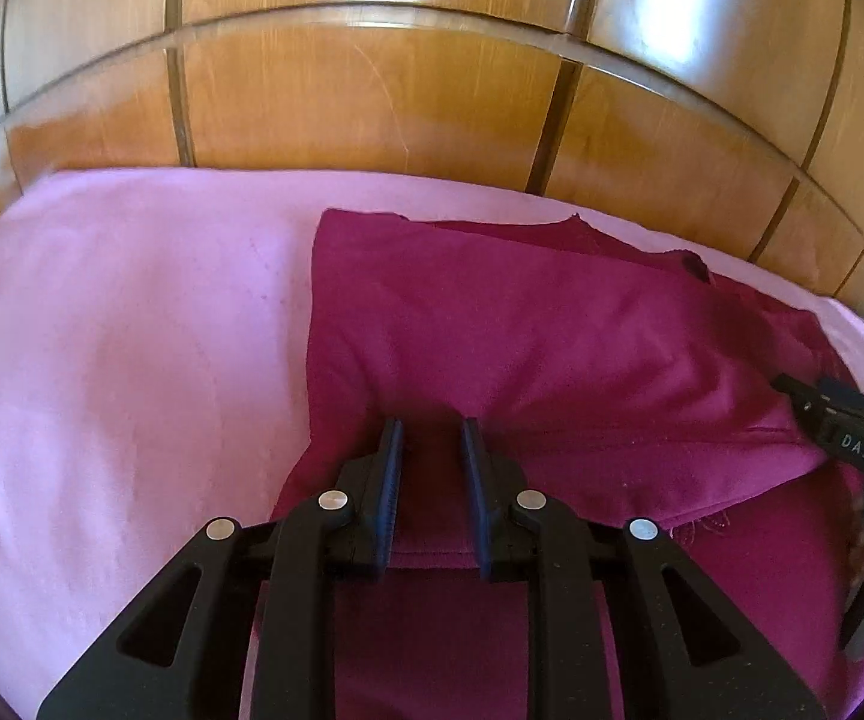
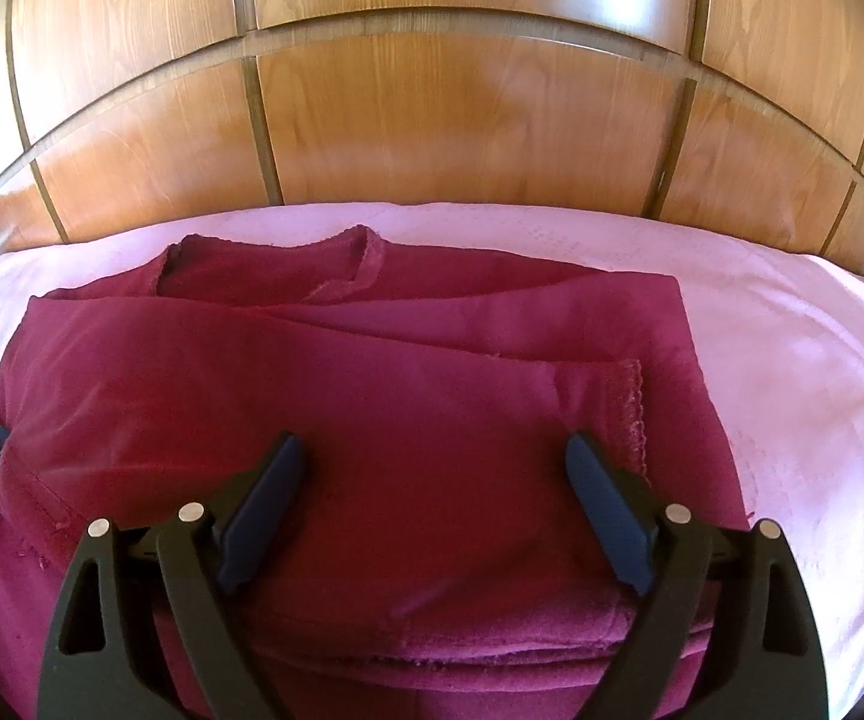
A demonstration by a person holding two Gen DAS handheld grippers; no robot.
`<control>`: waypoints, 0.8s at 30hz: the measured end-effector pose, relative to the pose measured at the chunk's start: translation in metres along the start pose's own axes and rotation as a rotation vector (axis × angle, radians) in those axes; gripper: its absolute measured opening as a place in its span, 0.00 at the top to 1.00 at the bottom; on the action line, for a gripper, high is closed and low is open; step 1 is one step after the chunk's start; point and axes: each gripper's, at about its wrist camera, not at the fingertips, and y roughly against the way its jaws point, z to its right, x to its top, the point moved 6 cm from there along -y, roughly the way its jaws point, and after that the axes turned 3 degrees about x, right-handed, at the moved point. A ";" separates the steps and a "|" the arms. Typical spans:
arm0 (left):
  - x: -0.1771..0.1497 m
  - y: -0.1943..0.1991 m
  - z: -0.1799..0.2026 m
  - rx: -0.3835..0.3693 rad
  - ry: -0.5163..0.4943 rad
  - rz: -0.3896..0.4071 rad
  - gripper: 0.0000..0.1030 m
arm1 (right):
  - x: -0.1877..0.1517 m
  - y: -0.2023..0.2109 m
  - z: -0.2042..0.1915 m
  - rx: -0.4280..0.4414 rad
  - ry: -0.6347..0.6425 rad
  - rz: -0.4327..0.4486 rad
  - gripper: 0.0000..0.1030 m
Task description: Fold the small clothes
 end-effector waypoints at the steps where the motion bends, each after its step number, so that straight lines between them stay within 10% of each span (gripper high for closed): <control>1: 0.003 -0.001 0.002 0.016 -0.004 0.003 0.79 | 0.000 0.000 0.000 -0.001 0.000 0.001 0.13; 6: 0.002 0.027 0.000 0.031 0.012 0.052 0.49 | 0.000 0.001 0.000 0.000 0.001 0.001 0.13; 24: -0.010 0.063 0.003 0.057 -0.012 0.136 0.46 | -0.009 0.046 -0.014 0.032 0.062 0.046 0.05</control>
